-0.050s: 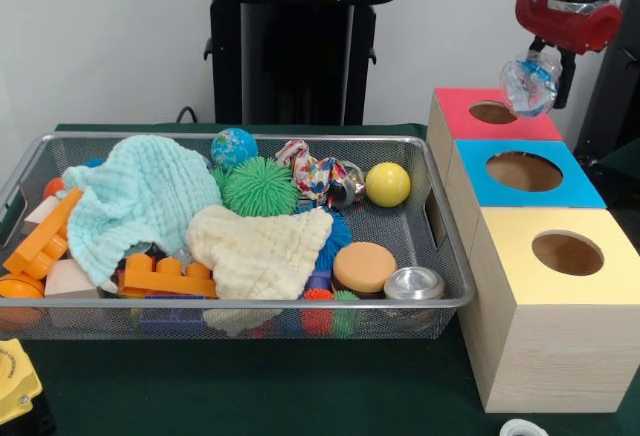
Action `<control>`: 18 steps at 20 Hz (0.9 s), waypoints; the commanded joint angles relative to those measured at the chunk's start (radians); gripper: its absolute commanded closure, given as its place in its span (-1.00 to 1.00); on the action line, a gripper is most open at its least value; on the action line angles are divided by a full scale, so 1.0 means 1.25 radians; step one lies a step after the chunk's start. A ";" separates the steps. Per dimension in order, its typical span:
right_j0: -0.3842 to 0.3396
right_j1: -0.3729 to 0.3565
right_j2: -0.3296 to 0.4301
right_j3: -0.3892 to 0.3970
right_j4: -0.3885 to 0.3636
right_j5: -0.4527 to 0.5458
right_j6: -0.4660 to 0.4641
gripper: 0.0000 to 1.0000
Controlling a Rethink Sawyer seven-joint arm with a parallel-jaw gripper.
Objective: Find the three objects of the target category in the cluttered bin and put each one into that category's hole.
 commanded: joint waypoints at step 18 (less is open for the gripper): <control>-0.024 0.121 -0.025 -0.172 -0.056 0.098 -0.074 1.00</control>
